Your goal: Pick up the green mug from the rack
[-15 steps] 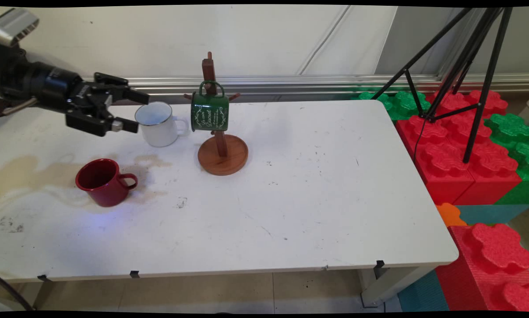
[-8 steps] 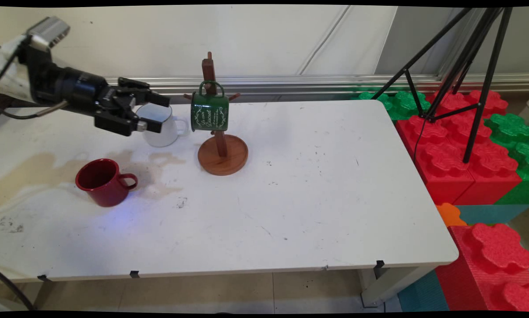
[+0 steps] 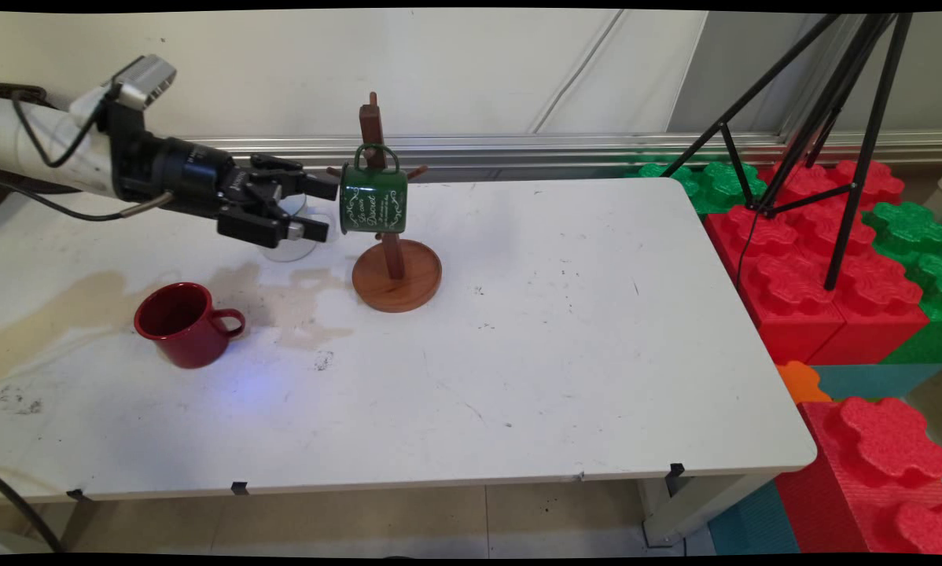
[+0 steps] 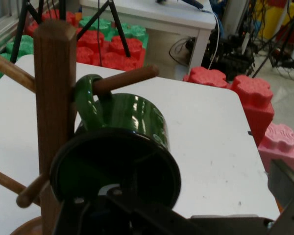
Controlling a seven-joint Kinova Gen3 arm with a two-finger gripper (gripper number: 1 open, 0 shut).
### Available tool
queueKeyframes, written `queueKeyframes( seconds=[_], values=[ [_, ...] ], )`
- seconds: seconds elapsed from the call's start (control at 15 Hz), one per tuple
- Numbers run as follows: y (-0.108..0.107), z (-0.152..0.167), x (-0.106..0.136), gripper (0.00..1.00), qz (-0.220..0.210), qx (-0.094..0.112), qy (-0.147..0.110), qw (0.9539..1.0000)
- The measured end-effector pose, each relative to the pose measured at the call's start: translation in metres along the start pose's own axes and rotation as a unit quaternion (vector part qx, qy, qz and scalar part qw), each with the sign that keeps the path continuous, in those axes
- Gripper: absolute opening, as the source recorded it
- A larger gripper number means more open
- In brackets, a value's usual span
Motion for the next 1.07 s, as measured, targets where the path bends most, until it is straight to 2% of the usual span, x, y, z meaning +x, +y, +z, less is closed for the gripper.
queueKeyframes(
  seconds=[1.07],
  values=[
    [-0.020, 0.040, -0.021, 1.00, -0.048, 0.010, 0.028, 0.9984]
  ],
)
